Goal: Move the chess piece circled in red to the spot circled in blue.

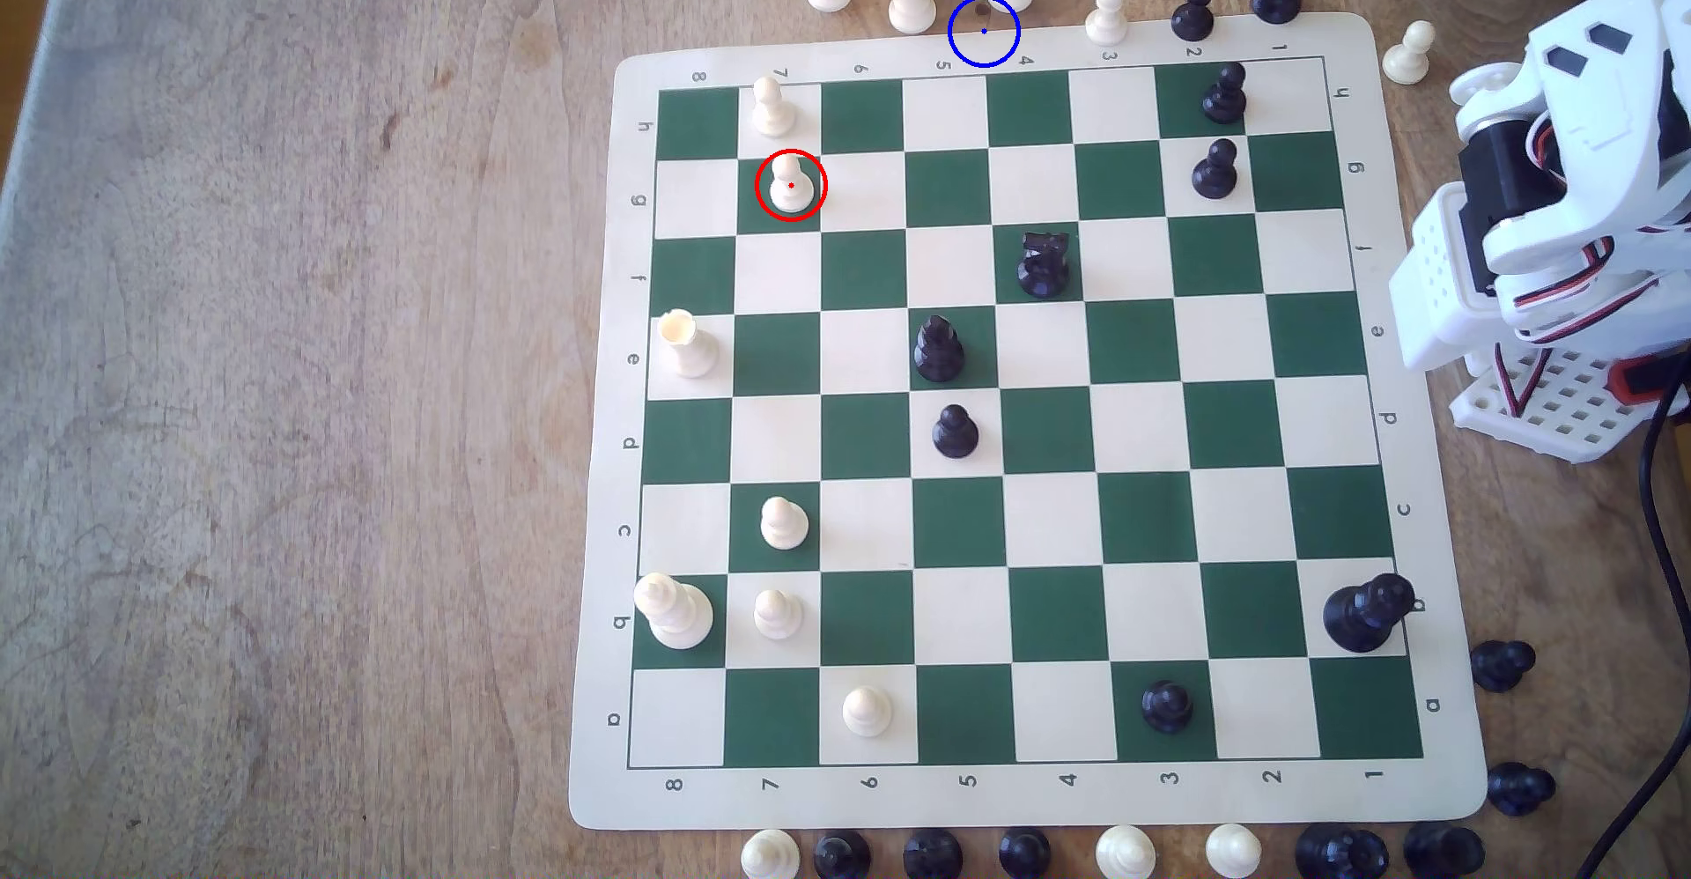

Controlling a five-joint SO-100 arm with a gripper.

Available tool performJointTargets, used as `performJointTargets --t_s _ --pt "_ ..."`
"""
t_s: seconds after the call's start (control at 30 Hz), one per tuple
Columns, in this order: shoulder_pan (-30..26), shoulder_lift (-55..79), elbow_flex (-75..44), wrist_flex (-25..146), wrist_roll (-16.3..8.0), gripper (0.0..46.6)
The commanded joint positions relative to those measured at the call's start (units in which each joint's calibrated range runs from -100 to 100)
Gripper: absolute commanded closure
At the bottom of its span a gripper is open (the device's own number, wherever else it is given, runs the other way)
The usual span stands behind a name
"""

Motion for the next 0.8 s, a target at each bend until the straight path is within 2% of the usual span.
performJointTargets --t_s 0.0,0.17,0.3,0.33,0.67,0.77 --pt "-0.27 -0.2 1.08 3.8 0.2 46.4" --pt "-0.35 -0.2 0.72 14.94 0.2 46.4" --pt "-0.5 -0.2 -2.9 37.46 0.0 46.4" --pt "-0.03 -0.2 -5.08 48.27 -0.05 46.4" --pt "2.16 -0.03 -21.31 95.36 -0.2 46.4" --pt "3.72 1.33 -25.48 102.65 0.15 45.2"
